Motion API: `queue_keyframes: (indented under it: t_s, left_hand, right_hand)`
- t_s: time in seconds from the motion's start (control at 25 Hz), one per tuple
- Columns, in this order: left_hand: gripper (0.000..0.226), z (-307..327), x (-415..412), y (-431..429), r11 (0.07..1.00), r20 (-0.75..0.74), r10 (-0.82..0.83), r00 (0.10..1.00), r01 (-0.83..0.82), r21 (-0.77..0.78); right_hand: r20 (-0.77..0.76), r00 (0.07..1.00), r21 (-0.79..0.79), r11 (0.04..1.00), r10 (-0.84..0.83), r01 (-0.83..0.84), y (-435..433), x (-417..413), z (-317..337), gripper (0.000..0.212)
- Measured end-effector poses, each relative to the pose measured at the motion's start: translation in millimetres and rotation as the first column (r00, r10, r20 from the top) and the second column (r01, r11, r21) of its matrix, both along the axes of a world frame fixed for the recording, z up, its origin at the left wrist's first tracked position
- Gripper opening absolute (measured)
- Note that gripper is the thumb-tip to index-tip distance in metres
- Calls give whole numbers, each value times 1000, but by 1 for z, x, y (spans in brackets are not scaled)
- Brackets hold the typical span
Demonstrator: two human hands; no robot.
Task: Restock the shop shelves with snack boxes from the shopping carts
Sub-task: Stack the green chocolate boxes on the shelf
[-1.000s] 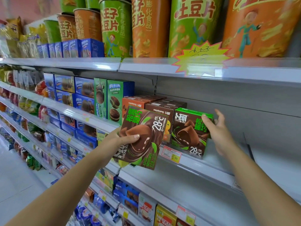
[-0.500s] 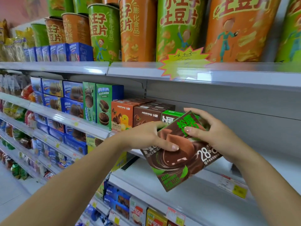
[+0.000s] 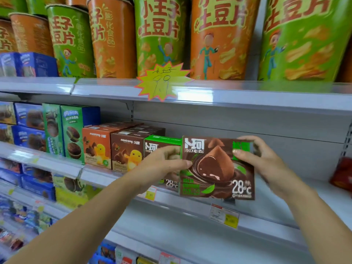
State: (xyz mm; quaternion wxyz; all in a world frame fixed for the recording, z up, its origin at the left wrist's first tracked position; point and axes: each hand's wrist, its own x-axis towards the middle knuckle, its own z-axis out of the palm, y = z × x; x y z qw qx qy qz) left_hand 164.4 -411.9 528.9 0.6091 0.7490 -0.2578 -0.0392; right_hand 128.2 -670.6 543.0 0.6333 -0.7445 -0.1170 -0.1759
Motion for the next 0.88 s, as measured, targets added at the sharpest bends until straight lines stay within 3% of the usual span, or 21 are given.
queue_keyframes:
  t_s: [0.04, 0.12, 0.24, 0.32, 0.4, 0.52, 0.6, 0.72, 0.8, 0.88]
  left_hand:
    - [26, 8, 0, -5, 999, 59, 3, 998, -6, 50]
    - [30, 26, -2, -15, 991, 160, -26, 987, 5, 130]
    - [38, 47, -1, -27, 985, 299, -65, 952, 14, 170]
    - [41, 53, 13, -16, 944, 490, 40, 871, -194, 267]
    - [45, 51, 31, 7, 792, 628, 130, 767, -461, 400]
    - [46, 33, 50, 37, 592, 635, 78, 769, -548, 591]
    - [47, 21, 57, 44, 561, 621, 51, 782, -536, 630]
    - [46, 15, 62, 50, 565, 643, 63, 764, -558, 608]
    - [44, 14, 65, 51, 585, 661, 108, 743, -585, 562]
    - [49, 14, 70, 48, 593, 693, 151, 705, -625, 507]
  right_hand:
    - [1, 999, -223, 973, -54, 53, -12, -2, 8, 55]
    - [-36, 996, -555, 831, -79, 46, -22, -5, 24, 60]
    - [-99, 994, -668, 744, -41, -36, -18, -2, 41, 59]
    - [-9, 992, -664, 743, -124, 86, -17, 13, 41, 57]
    - [116, 960, -617, 739, -254, 270, -14, 37, 31, 59]
    - [98, 937, -369, 862, -336, 348, 7, 81, 8, 59]
    - [-15, 930, -184, 916, -366, 357, 17, 111, -8, 57]
    - [-213, 947, 48, 966, -239, 255, 16, 152, -28, 60]
    - [-300, 944, 98, 980, -138, 174, 17, 168, -33, 64]
    - [-281, 952, 118, 980, -121, 159, 19, 175, -30, 58]
